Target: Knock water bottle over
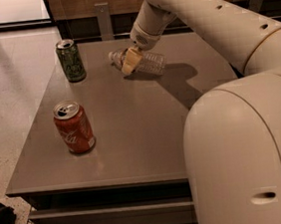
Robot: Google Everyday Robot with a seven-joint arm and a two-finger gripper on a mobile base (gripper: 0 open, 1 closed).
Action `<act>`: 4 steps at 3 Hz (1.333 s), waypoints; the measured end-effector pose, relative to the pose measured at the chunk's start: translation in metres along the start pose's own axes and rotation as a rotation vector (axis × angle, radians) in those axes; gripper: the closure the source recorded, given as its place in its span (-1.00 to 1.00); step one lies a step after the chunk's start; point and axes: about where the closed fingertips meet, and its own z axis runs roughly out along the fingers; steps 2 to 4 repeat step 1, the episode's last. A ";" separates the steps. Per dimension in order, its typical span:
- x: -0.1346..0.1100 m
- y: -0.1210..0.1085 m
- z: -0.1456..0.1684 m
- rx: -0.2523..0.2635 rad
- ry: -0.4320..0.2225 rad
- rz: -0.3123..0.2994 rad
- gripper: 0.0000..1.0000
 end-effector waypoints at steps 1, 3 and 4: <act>0.000 0.000 0.001 -0.001 0.001 0.000 -1.00; 0.000 0.000 0.001 -0.001 0.001 0.000 -1.00; 0.000 0.000 0.001 -0.001 0.001 0.000 -1.00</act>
Offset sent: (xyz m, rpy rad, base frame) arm 0.0000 0.0000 0.0000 0.0000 0.0000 0.0000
